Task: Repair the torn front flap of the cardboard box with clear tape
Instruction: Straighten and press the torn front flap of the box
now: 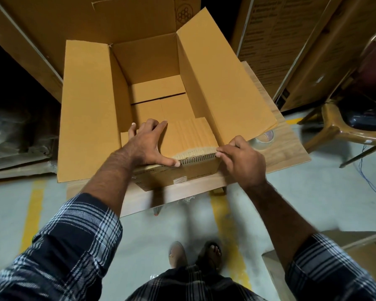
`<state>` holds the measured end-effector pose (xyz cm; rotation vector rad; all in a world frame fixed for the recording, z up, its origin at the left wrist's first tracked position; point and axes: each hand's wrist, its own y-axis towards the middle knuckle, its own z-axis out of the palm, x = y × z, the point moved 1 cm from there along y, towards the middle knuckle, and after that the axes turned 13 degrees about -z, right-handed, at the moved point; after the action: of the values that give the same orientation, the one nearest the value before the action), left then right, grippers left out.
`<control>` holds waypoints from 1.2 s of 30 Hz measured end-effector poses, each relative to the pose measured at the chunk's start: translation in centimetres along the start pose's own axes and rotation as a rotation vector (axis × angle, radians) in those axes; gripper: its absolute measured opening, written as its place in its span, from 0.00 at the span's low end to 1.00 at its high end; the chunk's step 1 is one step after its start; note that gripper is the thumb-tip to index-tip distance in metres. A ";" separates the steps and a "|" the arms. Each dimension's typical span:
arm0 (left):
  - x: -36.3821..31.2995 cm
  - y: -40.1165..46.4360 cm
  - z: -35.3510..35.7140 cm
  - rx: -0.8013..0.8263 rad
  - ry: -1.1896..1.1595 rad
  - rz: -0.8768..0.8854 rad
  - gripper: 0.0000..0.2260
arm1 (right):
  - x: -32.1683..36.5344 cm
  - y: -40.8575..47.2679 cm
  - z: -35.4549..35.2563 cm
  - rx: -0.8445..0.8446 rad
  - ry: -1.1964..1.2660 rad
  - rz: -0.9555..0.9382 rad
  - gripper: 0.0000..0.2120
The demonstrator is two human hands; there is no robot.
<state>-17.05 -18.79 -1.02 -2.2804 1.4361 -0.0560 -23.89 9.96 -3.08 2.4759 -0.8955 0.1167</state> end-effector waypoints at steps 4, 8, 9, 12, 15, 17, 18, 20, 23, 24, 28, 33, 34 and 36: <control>0.1 0.0 0.1 -0.008 -0.020 0.006 0.67 | -0.4 1.5 -1.1 0.194 0.070 0.045 0.08; 0.1 -0.1 0.1 -0.018 -0.035 0.012 0.66 | -0.2 3.4 -2.1 0.305 0.181 0.212 0.03; 0.0 -0.1 0.1 -0.018 -0.041 0.012 0.66 | -0.2 4.1 -2.2 0.339 0.188 0.282 0.02; 0.0 -0.1 0.0 -0.005 -0.050 0.009 0.66 | 0.2 6.9 -2.1 0.524 0.146 0.415 0.04; 0.1 0.0 0.0 -0.005 -0.051 0.006 0.66 | 0.8 10.1 -2.5 0.716 0.099 0.470 0.16; 0.0 0.0 -0.1 -0.007 -0.051 0.007 0.66 | 1.1 11.6 -2.7 0.825 0.054 0.459 0.21; -0.1 0.0 -0.1 -0.008 -0.049 0.007 0.66 | 1.2 11.9 -2.7 0.848 0.041 0.447 0.22; -0.1 -0.2 -0.3 -0.024 -0.047 0.014 0.66 | 1.3 11.3 -2.5 0.818 0.053 0.430 0.20; 0.1 -0.5 -0.4 -0.076 -0.032 0.032 0.67 | 1.9 7.7 -2.3 0.597 0.118 0.367 0.06; 0.1 -0.6 -0.5 -0.084 -0.033 0.036 0.67 | 2.3 6.1 -2.3 0.494 0.152 0.334 0.04; 0.4 -0.7 -0.5 -0.092 -0.052 0.032 0.68 | 3.3 1.4 -2.0 0.144 0.293 0.283 0.05; 0.3 -0.6 -0.4 -0.087 -0.080 0.049 0.67 | 3.1 0.3 -1.9 0.049 0.296 0.267 0.06; 0.4 -0.6 -0.3 -0.081 -0.082 0.051 0.66 | 3.0 0.4 -1.9 0.056 0.289 0.264 0.06; 0.4 -0.5 -0.2 -0.063 -0.080 0.051 0.66 | 2.9 0.8 -1.8 0.102 0.269 0.274 0.05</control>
<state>-16.49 -19.06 -0.69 -2.2679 1.4738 0.0964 -21.98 8.61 -0.51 2.3399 -1.1259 0.5870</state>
